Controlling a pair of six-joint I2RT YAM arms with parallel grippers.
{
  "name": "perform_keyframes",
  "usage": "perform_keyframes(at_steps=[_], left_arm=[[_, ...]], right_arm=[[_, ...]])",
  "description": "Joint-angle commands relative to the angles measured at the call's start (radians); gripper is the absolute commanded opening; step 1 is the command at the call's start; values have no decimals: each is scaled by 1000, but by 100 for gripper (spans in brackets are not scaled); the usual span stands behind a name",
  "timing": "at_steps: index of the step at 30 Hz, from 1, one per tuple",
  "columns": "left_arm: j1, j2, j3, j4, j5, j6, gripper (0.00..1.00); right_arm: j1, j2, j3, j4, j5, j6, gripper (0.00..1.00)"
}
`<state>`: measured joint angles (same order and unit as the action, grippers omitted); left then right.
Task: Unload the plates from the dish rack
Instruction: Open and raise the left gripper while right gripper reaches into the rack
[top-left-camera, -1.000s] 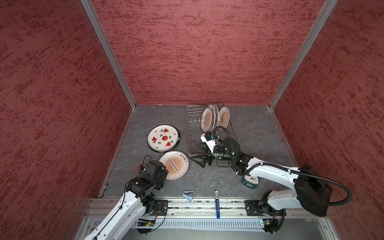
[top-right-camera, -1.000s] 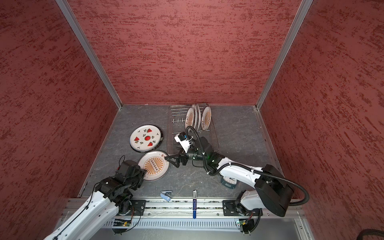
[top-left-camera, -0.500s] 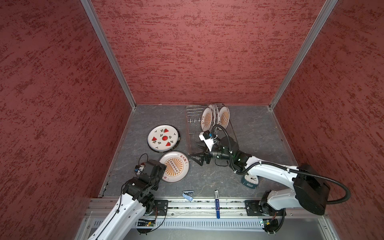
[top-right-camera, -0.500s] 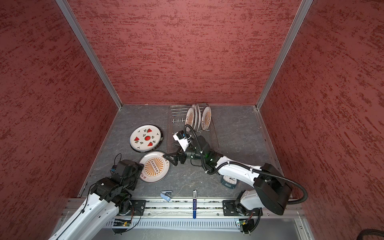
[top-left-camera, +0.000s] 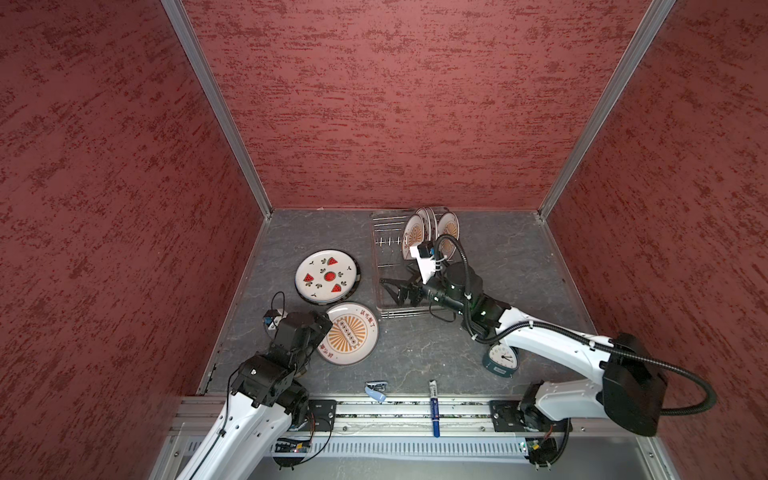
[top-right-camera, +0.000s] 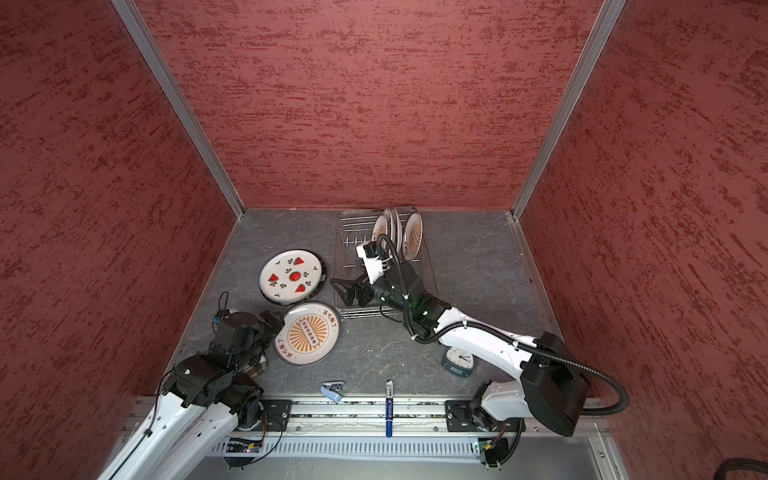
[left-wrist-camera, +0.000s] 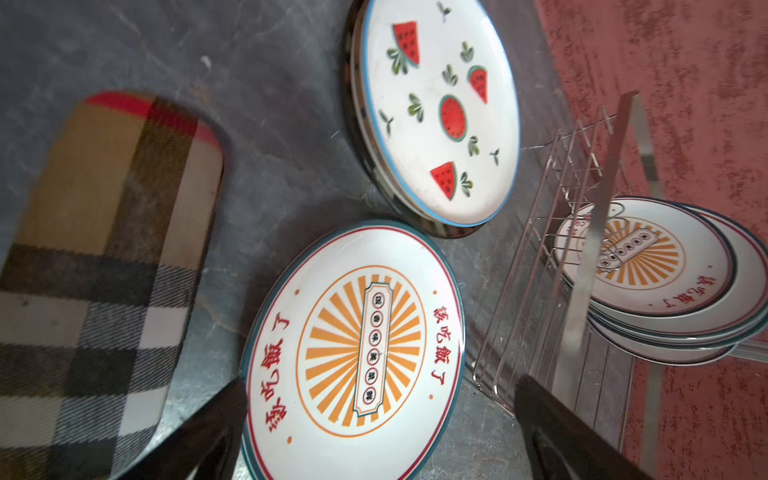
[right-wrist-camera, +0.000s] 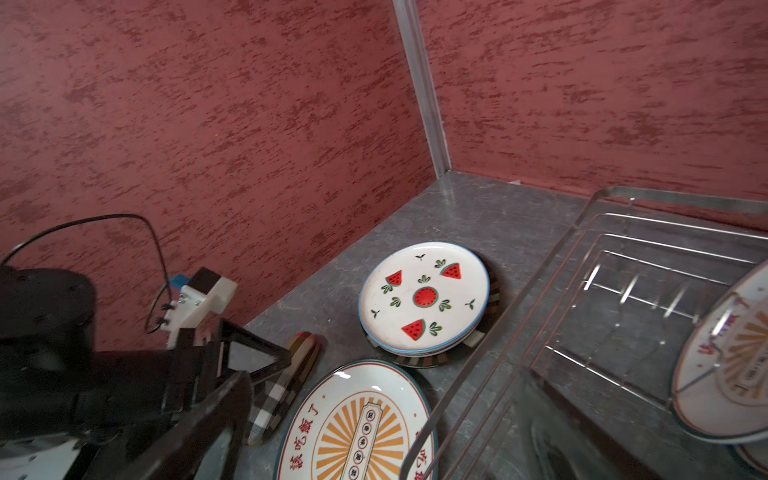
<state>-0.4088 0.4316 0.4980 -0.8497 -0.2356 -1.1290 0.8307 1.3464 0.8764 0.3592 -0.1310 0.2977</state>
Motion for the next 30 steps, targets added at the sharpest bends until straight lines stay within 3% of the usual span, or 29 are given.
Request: perform_keyframes(at_steps=[1,6,12,15,18,22,25,27,30], left_arm=[[7,-10,-19,129,-4,124,99],[7,-21,-137,519,136,278,99],[5,1,-170,826,293,487,99],[6,48,-196,992,407,517,99],[5,128,-223,1173,521,528,99],[0,246,-241,1389,611,518,99],[-7,307,-185,1353,637,566,99],[-12,331,-154,1300,645,604,99],[-26,356,-161,1358,663,615,99]], right_arm=[[-45,-4,74,-114,129,-15,99],[-81,35,191,-262,249,-48,99],[-163,87,279,-322,269,-62,96],[-206,133,321,-338,251,-55,85],[-228,186,383,-381,279,-56,64],[-252,281,502,-481,357,-58,50],[-265,357,600,-564,397,-80,37],[-268,405,670,-633,416,-86,36],[-268,469,760,-720,416,-92,27]])
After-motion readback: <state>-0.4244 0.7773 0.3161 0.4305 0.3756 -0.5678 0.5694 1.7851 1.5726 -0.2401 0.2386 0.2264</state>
